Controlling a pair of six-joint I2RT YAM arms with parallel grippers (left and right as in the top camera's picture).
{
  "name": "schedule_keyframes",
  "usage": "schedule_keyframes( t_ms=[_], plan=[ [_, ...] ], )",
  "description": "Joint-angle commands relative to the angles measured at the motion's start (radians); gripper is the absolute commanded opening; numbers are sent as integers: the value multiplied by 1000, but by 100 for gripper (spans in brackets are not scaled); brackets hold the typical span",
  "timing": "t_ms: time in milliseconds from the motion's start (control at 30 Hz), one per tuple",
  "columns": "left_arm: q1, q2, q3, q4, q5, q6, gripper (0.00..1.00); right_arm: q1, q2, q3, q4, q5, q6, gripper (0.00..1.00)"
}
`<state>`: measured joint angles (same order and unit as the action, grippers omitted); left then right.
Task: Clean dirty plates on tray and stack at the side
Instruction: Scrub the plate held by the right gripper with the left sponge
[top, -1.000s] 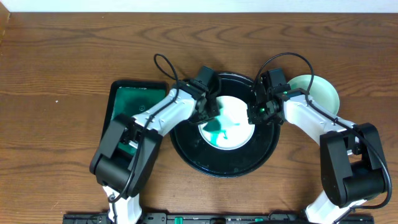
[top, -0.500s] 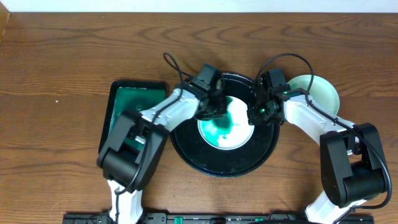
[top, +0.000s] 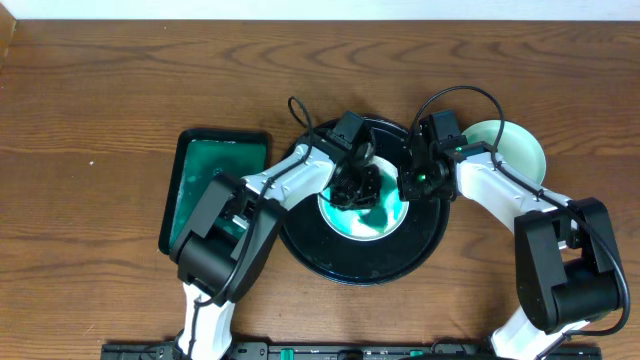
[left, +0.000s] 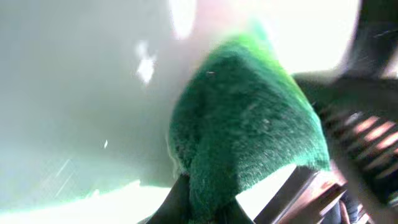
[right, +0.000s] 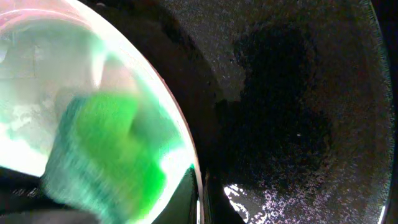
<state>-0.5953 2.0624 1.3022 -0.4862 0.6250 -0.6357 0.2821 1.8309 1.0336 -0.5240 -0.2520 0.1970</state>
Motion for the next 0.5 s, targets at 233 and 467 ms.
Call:
schedule_keyframes(
  t_ms=[233, 467],
  plan=[
    [29, -99, -34, -261, -613, -67, 7, 3, 26, -14, -4, 23, -7, 1],
    [29, -116, -35, -145, -679, 88, 7, 3, 26, -14, -3, 23, -7, 1]
  ],
)
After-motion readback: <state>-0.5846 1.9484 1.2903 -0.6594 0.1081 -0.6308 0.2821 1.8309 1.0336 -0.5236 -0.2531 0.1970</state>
